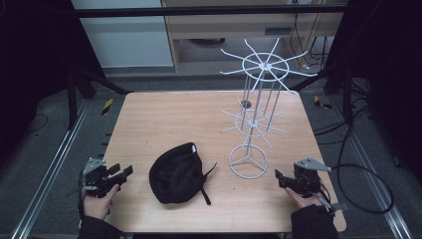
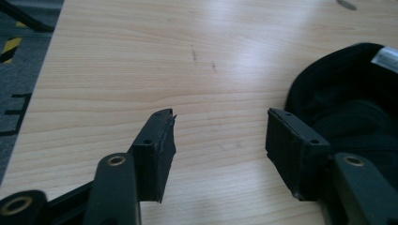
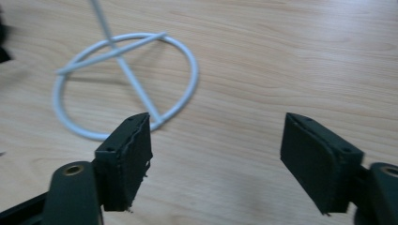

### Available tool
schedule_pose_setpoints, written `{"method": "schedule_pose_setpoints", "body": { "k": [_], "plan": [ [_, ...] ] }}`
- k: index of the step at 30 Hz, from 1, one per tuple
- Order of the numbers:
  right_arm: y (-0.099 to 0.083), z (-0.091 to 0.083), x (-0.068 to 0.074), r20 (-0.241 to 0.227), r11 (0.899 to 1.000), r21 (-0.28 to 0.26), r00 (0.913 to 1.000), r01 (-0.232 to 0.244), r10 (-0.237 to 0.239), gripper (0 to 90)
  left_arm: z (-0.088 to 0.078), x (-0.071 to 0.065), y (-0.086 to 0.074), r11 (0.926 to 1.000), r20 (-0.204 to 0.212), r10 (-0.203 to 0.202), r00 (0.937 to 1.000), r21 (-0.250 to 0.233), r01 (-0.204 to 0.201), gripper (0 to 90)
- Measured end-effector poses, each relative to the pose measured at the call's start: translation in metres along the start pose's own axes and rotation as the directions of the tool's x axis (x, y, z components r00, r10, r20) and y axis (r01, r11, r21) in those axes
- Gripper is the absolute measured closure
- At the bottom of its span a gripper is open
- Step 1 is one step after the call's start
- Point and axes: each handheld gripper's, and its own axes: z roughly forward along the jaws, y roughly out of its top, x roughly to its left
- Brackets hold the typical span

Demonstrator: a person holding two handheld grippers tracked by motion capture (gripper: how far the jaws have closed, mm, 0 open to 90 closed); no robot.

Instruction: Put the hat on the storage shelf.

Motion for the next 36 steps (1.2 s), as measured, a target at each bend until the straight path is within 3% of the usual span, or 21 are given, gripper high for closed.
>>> {"method": "schedule_pose_setpoints", "body": {
  "k": [10, 15, 16, 19, 20, 36],
  "plan": [
    [0.002, -0.005, 0.025, -0.108, 1.000, -0.020, 0.9939, 0.020, -0.022, 32.7, -0.006, -0.026, -0.002, 0.9983, 0.026, 0.055, 0.9982, 0.017, -0.055, 44.7],
    [0.006, -0.001, 0.045, -0.169, 0.998, -0.001, 0.9837, 0.061, -0.060, 34.7, -0.005, -0.035, -0.003, 0.9962, 0.046, 0.082, 0.9956, 0.026, -0.083, 43.4],
    [0.008, -0.001, 0.053, -0.190, 0.997, -0.010, 0.9792, 0.070, -0.071, 34.7, -0.004, -0.040, -0.004, 0.9954, 0.051, 0.089, 0.9947, 0.030, -0.091, 43.0],
    [0.009, -0.001, 0.061, -0.207, 0.997, -0.022, 0.9752, 0.074, -0.077, 33.6, -0.003, -0.044, -0.004, 0.9943, 0.056, 0.100, 0.9935, 0.031, -0.102, 42.8],
    [0.012, 0.000, 0.072, -0.228, 0.995, -0.043, 0.9690, 0.088, -0.096, 31.3, -0.003, -0.048, -0.005, 0.9938, 0.062, 0.105, 0.9926, 0.030, -0.107, 42.9],
    [0.036, 0.009, 0.123, -0.305, 0.986, -0.103, 0.9399, 0.128, -0.153, 36.0, 0.000, -0.064, -0.008, 0.9907, 0.067, 0.123, 0.9901, 0.049, -0.127, 42.1]
  ]
}}
